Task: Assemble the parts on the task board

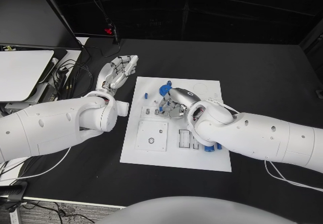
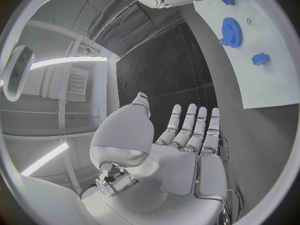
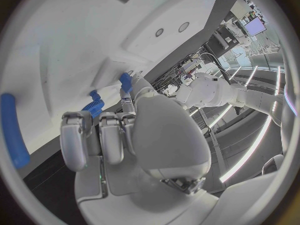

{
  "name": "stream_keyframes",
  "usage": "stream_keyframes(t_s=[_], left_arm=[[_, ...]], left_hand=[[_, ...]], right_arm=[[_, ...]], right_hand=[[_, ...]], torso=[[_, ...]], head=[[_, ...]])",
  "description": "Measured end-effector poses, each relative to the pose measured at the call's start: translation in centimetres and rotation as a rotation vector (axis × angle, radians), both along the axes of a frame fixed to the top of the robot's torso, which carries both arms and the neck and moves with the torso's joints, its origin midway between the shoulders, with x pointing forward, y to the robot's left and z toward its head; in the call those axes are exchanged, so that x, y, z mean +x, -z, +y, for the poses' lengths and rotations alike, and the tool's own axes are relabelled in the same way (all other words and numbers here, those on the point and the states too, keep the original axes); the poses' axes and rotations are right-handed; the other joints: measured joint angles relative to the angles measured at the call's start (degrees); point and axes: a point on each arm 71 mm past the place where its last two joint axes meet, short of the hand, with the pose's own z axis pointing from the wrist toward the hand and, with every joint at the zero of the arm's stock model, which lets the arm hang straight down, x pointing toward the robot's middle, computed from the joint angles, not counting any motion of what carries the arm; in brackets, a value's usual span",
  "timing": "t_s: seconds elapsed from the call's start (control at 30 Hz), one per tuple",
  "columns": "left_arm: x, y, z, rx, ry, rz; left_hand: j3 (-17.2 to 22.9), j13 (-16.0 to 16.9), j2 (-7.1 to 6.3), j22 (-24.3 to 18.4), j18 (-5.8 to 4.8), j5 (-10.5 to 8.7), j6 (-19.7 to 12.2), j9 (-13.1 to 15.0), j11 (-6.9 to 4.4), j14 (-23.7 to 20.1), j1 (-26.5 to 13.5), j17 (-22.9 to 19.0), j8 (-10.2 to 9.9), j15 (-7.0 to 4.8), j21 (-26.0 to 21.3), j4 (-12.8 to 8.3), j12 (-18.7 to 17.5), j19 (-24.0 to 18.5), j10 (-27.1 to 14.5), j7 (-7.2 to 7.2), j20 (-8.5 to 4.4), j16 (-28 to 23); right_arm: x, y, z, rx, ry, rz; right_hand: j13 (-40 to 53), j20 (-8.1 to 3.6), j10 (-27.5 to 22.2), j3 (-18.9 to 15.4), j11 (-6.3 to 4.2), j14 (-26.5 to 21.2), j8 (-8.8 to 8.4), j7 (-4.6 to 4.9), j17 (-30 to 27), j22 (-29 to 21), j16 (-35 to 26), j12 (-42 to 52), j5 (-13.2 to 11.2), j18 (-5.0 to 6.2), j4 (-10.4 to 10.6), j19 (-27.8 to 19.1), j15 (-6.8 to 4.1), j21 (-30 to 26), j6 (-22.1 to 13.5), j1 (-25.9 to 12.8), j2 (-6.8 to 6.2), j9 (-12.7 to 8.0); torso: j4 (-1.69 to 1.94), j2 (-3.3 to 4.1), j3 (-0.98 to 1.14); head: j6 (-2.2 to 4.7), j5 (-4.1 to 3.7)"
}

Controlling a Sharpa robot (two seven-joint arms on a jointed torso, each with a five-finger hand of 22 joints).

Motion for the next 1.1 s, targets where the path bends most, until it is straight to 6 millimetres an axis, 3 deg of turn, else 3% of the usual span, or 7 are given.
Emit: stream_keyframes(t_s=[0.33,0.53,0.63,0.8,1.1], left_arm=[[0.01,0.0,0.02,0.0,-0.001,0.0],[0.03,0.01,0.03,0.001,-0.001,0.0],[0.05,0.01,0.04,0.001,-0.001,0.0],[0.06,0.02,0.06,0.001,-0.002,0.0],[0.09,0.03,0.11,0.002,-0.004,-0.001]], left_hand=[[0.0,0.0,0.0,0.0,0.0,0.0,0.0,0.0,0.0,0.0,0.0,0.0,0.0,0.0,0.0,0.0,0.0,0.0,0.0,0.0,0.0,0.0],[0.0,0.0,0.0,0.0,0.01,0.0,0.0,0.0,0.0,0.0,0.0,0.0,0.0,0.0,0.0,0.0,0.0,0.0,0.0,0.0,0.0,0.0],[0.0,0.0,0.0,0.0,0.0,0.0,0.0,0.0,0.0,0.0,0.0,0.0,0.0,0.0,0.0,0.0,0.0,0.0,0.0,0.0,0.0,0.0],[-0.2,0.0,0.22,0.0,0.0,0.22,0.0,0.0,0.0,0.0,0.2,0.0,0.0,0.0,0.0,0.2,0.0,-0.2,0.0,0.0,0.21,0.0],[-0.2,0.0,0.22,0.0,0.0,0.22,0.0,0.0,0.0,0.0,0.2,0.0,0.0,0.0,0.0,0.2,0.0,-0.2,0.0,0.0,0.21,0.0]], right_arm=[[-0.02,0.12,0.0,-0.003,-0.001,0.004],[-0.02,0.15,0.0,-0.003,0.0,0.004],[-0.03,0.17,0.0,-0.002,0.0,0.004],[-0.03,0.23,-0.08,-0.003,0.001,0.004],[-0.06,0.27,-0.11,-0.005,0.0,0.002]], right_hand=[[0.0,0.0,0.0,-0.4,0.0,0.0,-0.32,-0.05,0.0,0.0,0.0,0.0,0.0,0.0,-0.2,0.0,0.0,0.0,0.0,-0.2,-0.16,0.0],[0.0,0.0,-0.1,-1.0,0.94,0.0,-1.8,-0.58,0.0,0.0,0.0,0.0,0.3,0.0,-0.9,0.0,0.0,0.0,0.0,-1.0,-1.01,-0.4],[0.0,0.22,0.0,-1.3,1.27,0.0,-2.15,0.11,0.0,0.0,0.0,0.0,0.5,0.0,-0.9,0.2,0.43,0.0,-0.9,-1.7,-1.78,-0.3],[0.0,0.56,0.1,-2.0,1.56,0.1,-2.31,0.3,0.0,0.0,0.0,0.0,0.7,0.0,-0.5,0.1,0.71,0.0,-1.5,-2.5,-3.08,-0.4],[0.0,0.85,0.1,-2.3,1.55,0.0,-2.31,0.51,0.0,0.0,0.0,0.0,0.7,0.0,-0.5,0.0,0.83,0.0,-1.7,-2.8,-3.38,-0.4]], torso=[[-0.01,0.0,0.0],[-0.03,0.0,0.0],[-0.03,0.0,0.0],[-0.07,0.0,0.0],[-0.09,0.0,-0.01]], head=[[-0.15,-0.09],[-0.22,-0.13],[-0.23,-0.14],[-0.26,-0.23],[-0.27,-0.38]])
